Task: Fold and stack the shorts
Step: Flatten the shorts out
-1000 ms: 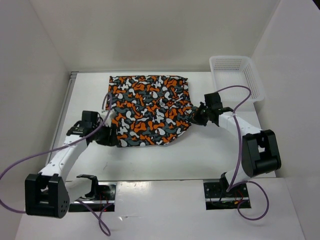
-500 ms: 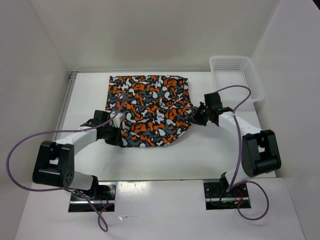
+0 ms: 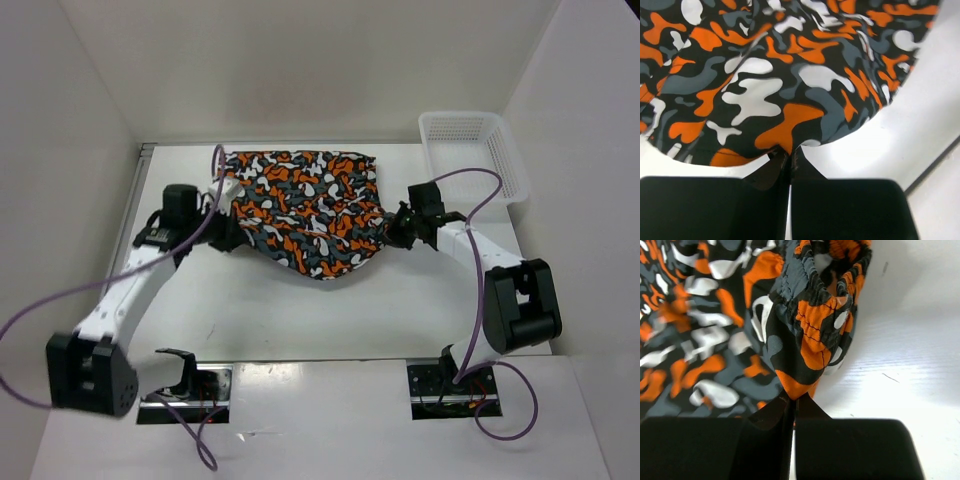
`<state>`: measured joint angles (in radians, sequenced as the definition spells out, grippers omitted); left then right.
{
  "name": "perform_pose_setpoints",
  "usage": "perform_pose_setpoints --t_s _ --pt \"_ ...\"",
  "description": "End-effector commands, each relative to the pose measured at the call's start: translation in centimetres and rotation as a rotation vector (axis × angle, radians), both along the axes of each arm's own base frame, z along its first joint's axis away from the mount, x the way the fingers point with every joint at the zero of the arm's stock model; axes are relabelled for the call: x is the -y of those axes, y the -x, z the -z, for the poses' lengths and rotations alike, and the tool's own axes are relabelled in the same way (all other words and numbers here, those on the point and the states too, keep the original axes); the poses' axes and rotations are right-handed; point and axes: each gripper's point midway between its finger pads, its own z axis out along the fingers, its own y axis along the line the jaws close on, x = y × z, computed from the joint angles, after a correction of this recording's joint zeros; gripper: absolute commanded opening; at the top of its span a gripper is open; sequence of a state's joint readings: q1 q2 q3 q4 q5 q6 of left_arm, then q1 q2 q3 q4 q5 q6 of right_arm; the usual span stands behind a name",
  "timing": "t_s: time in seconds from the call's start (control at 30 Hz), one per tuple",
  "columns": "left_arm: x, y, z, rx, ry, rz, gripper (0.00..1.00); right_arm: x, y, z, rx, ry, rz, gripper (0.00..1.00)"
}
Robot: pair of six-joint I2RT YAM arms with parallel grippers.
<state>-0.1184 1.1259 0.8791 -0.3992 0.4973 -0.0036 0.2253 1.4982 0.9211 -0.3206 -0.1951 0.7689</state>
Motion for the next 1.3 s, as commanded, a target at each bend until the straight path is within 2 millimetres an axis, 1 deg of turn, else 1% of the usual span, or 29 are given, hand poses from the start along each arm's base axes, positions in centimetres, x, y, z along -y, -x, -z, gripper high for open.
perform_pose_setpoints --t_s 0.0,0.03,0.07,0.1,0.13,0.2,0.23,0.3,0.33,0.37,0.47,0.5,0.57,0.6,0.63,0.67,0.7,0.73,0.77,0.83,0.87,0.97,1.0,1.03,1.1,1.13,1.17,1.23,1.27 --pt "0.7 -4.8 2.9 -0.087 -0.007 0.007 0.0 -1.3 -2.5 -2.5 0.086 -0.04 -0.019 0.0" --pt "0.8 -5.8 3.4 -0.105 -0.01 0.007 0.0 -1.5 -2.4 -2.3 0.071 -0.053 -0.019 0.0" --pt "0.9 -6.6 5.5 -0.183 -0.019 0.007 0.0 -1.7 -3.1 -2.8 0.083 -0.056 -0.019 0.0" --pt "0.4 -8.4 4.5 -0.168 -0.027 -0.016 0.08 -1.7 -3.1 -2.8 0.083 -0.056 -0.019 0.0" --pt "0.4 -9.0 5.4 -0.201 -0.031 -0.016 0.16 -1.8 -3.4 -3.3 0.095 -0.059 -0.02 0.0" --pt "0.1 -9.9 4.6 -0.179 -0.027 -0.026 0.42 -1.9 -3.7 -3.7 0.107 -0.062 -0.02 0.0" --pt "0.1 -10.2 4.1 -0.154 -0.024 -0.027 0.52 -1.9 -3.7 -4.3 0.114 -0.063 -0.02 0.0" --pt "-0.3 -10.6 3.9 -0.144 -0.022 -0.039 0.54 -1.9 -3.8 -4.6 0.117 -0.064 -0.02 0.0" --pt "-0.3 -10.6 3.9 -0.144 -0.022 -0.039 0.58 -1.9 -3.8 -4.6 0.117 -0.064 -0.02 0.0" --pt "-0.4 -10.3 4.1 -0.157 -0.024 -0.039 0.69 -1.9 -4.1 -5.0 0.126 -0.066 -0.02 0.0" --pt "-1.1 -9.7 3.9 -0.16 -0.055 -0.069 0.7 -1.9 -4.1 -4.6 0.119 -0.058 -0.027 0.0" --pt "-1.3 -9.4 2.5 -0.108 -0.057 -0.079 0.71 -2.0 -4.3 -5.0 0.129 -0.061 -0.027 0.0" --pt "-2.4 -8.9 0.9 -0.038 -0.094 -0.13 0.72 -2.0 -4.3 -5.0 0.13 -0.061 -0.027 0.0" --pt "-2.9 -8.0 -1.0 0.021 -0.099 -0.149 0.74 -2.0 -4.3 -5.0 0.13 -0.061 -0.027 0.0" --pt "-3.2 -7.6 -1.7 0.039 -0.109 -0.165 0.71 -2.0 -4.3 -5.0 0.13 -0.061 -0.027 0.0" --pt "-3.7 -7.1 -3.2 0.081 -0.12 -0.189 0.66 -2.0 -4.3 -5.0 0.13 -0.061 -0.027 0.0" --pt "-3.8 -6.1 -2.8 0.056 -0.124 -0.188 0.44 -2.1 -4.3 -4.7 0.119 -0.065 -0.033 0.0" --pt "-4.1 -5.3 -2.1 0.034 -0.136 -0.195 0.28 -2.1 -4.3 -4.7 0.119 -0.065 -0.033 0.0" --pt "-4.1 -4.5 -1.6 0.023 -0.138 -0.195 0.15 -2.2 -4.4 -4.8 0.128 -0.067 -0.033 0.0" --pt "-3.1 -3.0 0.4 -0.029 -0.1 -0.139 0.0 -2.2 -4.4 -4.8 0.128 -0.067 -0.033 0.0" --pt "-2.8 -1.3 2.9 -0.087 -0.089 -0.115 0.0 -2.3 -4.4 -4.9 0.126 -0.074 -0.039 0.0" --pt "-0.9 0.4 5.5 -0.106 -0.025 -0.028 0.0 -2.3 -4.4 -4.5 0.117 -0.072 -0.039 0.0" --pt "-0.1 1.8 7.1 -0.147 -0.015 0.007 0.0 -2.3 -4.4 -4.5 0.117 -0.072 -0.039 0.0" --pt "0.0 2.3 7.9 -0.176 -0.01 0.015 0.02 -2.3 -4.4 -4.5 0.117 -0.072 -0.039 0.0" --pt "0.7 2.5 8.8 -0.201 0.008 0.046 0.07 -2.3 -4.4 -4.5 0.117 -0.072 -0.039 0.0" --pt "1.4 3.0 9.2 -0.227 0.043 0.08 0.15 -2.3 -4.4 -4.5 0.117 -0.072 -0.039 0.0" --pt "1.8 3.2 10.3 -0.284 0.059 0.097 0.16 -2.3 -4.4 -4.5 0.117 -0.072 -0.039 0.0" --pt "2.3 3.2 11.2 -0.349 0.085 0.12 0.18 -2.3 -4.4 -4.5 0.117 -0.072 -0.039 0.0" --pt "2.8 2.9 12.2 -0.397 0.087 0.134 0.18 -2.5 -4.3 -4.2 0.107 -0.078 -0.046 0.0"
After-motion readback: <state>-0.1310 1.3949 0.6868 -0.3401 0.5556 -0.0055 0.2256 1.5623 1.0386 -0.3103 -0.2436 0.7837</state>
